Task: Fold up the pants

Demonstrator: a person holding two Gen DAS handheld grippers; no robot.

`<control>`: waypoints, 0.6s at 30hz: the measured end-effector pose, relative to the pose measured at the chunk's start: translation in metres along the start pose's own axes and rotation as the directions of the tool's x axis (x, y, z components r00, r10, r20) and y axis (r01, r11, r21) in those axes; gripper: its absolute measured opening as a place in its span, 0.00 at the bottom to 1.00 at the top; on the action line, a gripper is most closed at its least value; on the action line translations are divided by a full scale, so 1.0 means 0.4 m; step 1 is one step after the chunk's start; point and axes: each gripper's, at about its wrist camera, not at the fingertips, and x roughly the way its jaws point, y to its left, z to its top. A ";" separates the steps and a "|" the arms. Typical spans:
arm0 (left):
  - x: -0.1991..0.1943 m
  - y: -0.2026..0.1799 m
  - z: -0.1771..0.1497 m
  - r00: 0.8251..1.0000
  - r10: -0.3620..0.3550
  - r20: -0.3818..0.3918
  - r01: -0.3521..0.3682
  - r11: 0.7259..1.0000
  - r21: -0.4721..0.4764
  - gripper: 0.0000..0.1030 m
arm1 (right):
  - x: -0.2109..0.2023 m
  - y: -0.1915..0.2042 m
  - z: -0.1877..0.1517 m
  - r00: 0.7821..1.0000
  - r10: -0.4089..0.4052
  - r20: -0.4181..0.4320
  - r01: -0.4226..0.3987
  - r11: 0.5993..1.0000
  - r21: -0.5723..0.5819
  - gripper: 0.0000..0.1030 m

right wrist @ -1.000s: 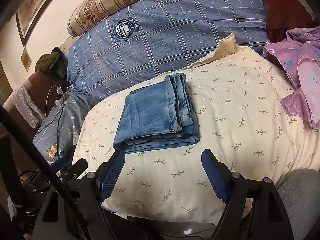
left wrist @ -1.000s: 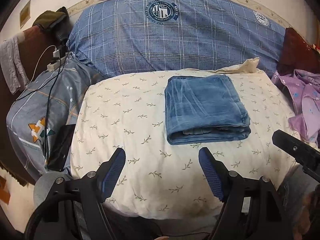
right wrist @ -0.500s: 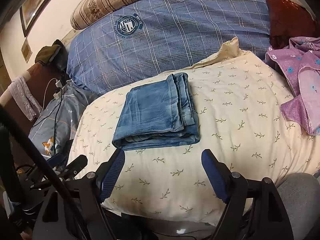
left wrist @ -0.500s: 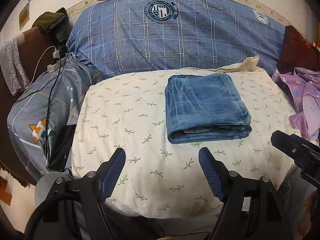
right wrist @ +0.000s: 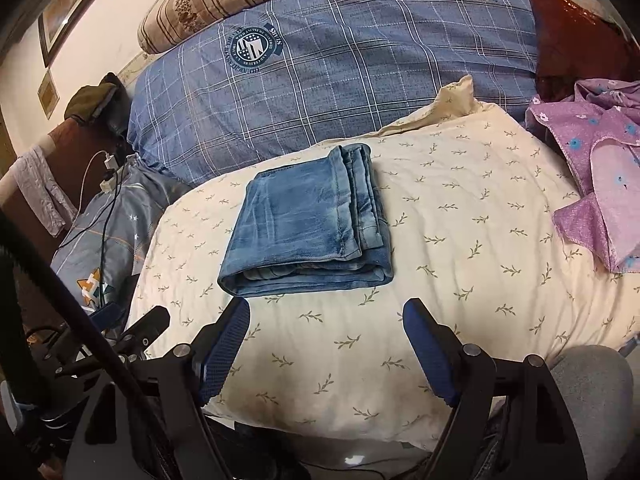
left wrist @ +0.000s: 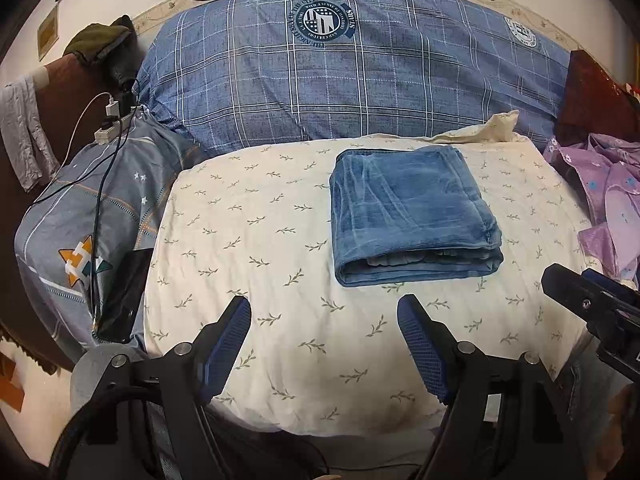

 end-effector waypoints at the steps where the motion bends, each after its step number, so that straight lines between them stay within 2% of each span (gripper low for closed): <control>1: -0.001 0.000 0.000 1.000 0.000 0.002 0.000 1.000 0.001 0.74 | 0.000 0.001 -0.001 1.000 -0.002 -0.001 0.002 1.000 0.001 0.78; 18: -0.006 -0.004 0.000 1.000 0.000 0.003 0.000 1.000 0.004 0.74 | -0.011 0.003 0.003 1.000 -0.013 0.011 0.013 1.000 -0.007 0.78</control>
